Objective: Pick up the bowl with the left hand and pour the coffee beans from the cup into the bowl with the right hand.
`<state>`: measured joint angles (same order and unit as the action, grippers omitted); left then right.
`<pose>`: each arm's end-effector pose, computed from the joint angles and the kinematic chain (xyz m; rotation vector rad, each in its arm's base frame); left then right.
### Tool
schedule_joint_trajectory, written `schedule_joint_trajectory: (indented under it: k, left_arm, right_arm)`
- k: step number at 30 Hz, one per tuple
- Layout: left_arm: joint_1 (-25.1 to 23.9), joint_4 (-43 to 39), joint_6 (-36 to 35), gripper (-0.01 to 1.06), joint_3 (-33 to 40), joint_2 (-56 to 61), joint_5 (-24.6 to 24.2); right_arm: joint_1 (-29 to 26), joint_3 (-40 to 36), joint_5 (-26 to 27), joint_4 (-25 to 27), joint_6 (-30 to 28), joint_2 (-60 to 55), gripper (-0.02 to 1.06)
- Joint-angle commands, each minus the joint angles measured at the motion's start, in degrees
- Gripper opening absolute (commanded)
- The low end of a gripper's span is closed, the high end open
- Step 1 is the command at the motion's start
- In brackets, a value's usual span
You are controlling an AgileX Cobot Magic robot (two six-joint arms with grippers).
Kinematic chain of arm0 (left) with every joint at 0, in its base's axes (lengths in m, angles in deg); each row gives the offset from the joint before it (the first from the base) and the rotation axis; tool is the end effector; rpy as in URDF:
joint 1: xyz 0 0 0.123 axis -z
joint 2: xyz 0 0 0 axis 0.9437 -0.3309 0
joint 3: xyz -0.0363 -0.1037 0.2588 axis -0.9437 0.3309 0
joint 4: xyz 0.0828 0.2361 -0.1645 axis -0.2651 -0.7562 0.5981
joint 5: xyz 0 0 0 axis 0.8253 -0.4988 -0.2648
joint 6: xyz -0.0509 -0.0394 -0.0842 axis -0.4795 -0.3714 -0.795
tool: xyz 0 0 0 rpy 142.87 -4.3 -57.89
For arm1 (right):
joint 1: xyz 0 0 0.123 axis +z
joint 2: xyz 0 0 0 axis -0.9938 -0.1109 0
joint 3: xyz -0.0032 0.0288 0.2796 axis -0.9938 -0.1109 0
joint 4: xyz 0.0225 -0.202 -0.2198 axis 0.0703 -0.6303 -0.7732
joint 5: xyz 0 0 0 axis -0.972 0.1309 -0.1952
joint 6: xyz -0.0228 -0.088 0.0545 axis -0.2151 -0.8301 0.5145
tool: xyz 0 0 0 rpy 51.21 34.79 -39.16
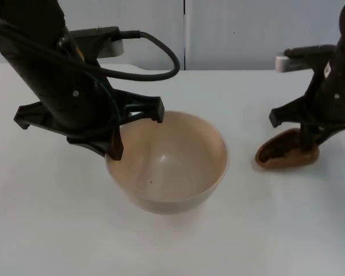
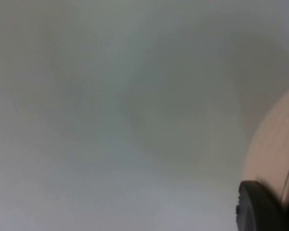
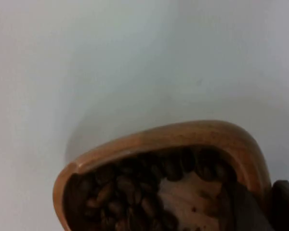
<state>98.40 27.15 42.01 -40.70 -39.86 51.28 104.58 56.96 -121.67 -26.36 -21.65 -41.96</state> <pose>0.3231 -0.1791 0.1316 0.1744 2.8434 -0.3051 0.4226 0.1515 0.0894 -0.3305 2.8186 -0.0249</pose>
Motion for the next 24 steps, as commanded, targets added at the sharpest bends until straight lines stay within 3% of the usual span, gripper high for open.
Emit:
schedule_joint_trajectory:
  k: [1, 15, 24]
  left_arm:
    - [0.4, 0.5, -0.4, 0.0, 0.1, 0.7, 0.8]
    - [0.4, 0.5, -0.4, 0.0, 0.1, 0.7, 0.7]
    - [0.4, 0.5, -0.4, 0.0, 0.1, 0.7, 0.6]
  right_arm:
    - [0.3, 0.3, -1.4, -0.4, -0.7, 2.5, 0.0]
    - [0.3, 0.3, -15.7, -0.4, -4.1, 20.1, 0.0]
    - [0.3, 0.3, -20.2, -0.4, -4.6, 25.4, 0.0]
